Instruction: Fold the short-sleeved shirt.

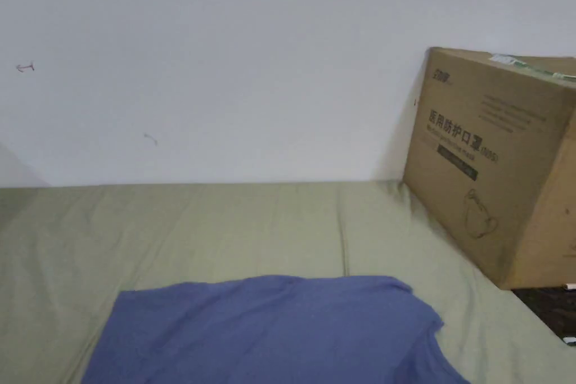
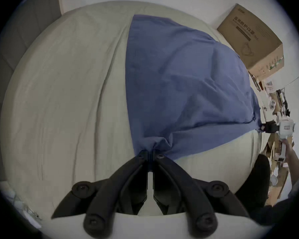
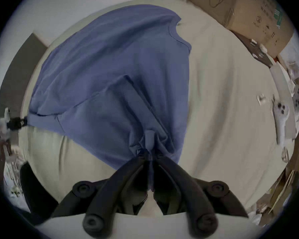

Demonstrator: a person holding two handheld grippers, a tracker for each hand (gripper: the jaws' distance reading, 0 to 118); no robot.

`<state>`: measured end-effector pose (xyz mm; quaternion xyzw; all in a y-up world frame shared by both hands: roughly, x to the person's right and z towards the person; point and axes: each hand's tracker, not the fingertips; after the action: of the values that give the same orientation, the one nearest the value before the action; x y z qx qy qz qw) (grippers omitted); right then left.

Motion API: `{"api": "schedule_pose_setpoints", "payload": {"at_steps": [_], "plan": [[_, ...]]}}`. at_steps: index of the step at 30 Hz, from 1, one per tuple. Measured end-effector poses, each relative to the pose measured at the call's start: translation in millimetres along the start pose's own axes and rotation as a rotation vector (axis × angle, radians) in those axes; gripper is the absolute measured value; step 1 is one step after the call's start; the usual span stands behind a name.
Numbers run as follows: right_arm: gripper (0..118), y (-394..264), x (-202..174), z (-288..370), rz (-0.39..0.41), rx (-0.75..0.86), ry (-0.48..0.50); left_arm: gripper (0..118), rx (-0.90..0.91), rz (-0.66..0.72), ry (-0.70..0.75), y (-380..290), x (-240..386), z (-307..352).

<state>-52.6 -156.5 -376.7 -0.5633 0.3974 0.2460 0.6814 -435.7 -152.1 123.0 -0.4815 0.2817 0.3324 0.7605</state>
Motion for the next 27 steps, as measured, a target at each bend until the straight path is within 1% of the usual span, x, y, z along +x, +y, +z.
{"api": "schedule_pose_setpoints", "payload": {"at_steps": [2, 4, 7, 12, 13, 14, 15, 16, 17, 18, 19, 20, 21, 22, 23, 24, 27], "plan": [[1, -21, 10, 9, -0.03, -0.052, 0.03, 3, -0.022, 0.01, -0.014, -19, -2, 13], [1, -41, 13, 19, -0.053, -0.07, 0.039, 3, -0.035, -0.003, -0.011, -39, 3, 22], [1, -58, 22, 22, -0.058, -0.091, 0.051, 3, -0.076, -0.008, -0.011, -63, 7, 31], [3, -76, 19, 25, -0.06, -0.096, 0.037, 3, -0.094, -0.002, -0.008, -87, 18, 39], [9, -77, 18, 25, -0.066, -0.086, 0.033, 4, -0.089, 0.0, -0.007, -89, 20, 41], [27, -77, 17, 26, -0.075, -0.077, 0.027, 6, -0.082, 0.009, -0.009, -76, -5, 39], [68, -80, 14, 28, -0.087, -0.069, 0.019, 20, -0.077, 0.022, -0.015, -76, -4, 42], [68, -81, 13, 30, -0.095, -0.064, 0.014, 20, -0.07, 0.031, -0.021, -76, -3, 45], [80, -82, 12, 31, -0.103, -0.067, -0.003, 25, -0.063, 0.039, -0.028, -77, -2, 48], [97, -83, 14, 30, -0.115, -0.068, -0.048, 36, -0.063, 0.047, -0.035, -75, -2, 53], [106, -85, 14, 32, -0.127, -0.055, -0.056, 59, -0.055, 0.055, -0.055, -77, -2, 55], [105, -87, 14, 37, -0.15, -0.015, -0.043, 87, -0.042, 0.074, -0.085, -79, -1, 57], [106, -88, 14, 41, -0.178, -0.001, -0.006, 111, -0.044, 0.088, -0.1, -83, -1, 57], [105, -89, 14, 44, -0.206, 0.009, 0.025, 113, -0.04, 0.105, -0.125, -88, 9, 63], [106, -92, 10, 50, -0.236, 0.026, 0.045, 112, -0.021, 0.119, -0.154, -91, 13, 67], [106, -93, 7, 54, -0.258, 0.051, 0.049, 112, 0.005, 0.133, -0.168, -91, 16, 69], [105, -95, -4, 65, -0.26, 0.12, 0.035, 112, -0.006, 0.181, -0.19, -99, 14, 68]]}}
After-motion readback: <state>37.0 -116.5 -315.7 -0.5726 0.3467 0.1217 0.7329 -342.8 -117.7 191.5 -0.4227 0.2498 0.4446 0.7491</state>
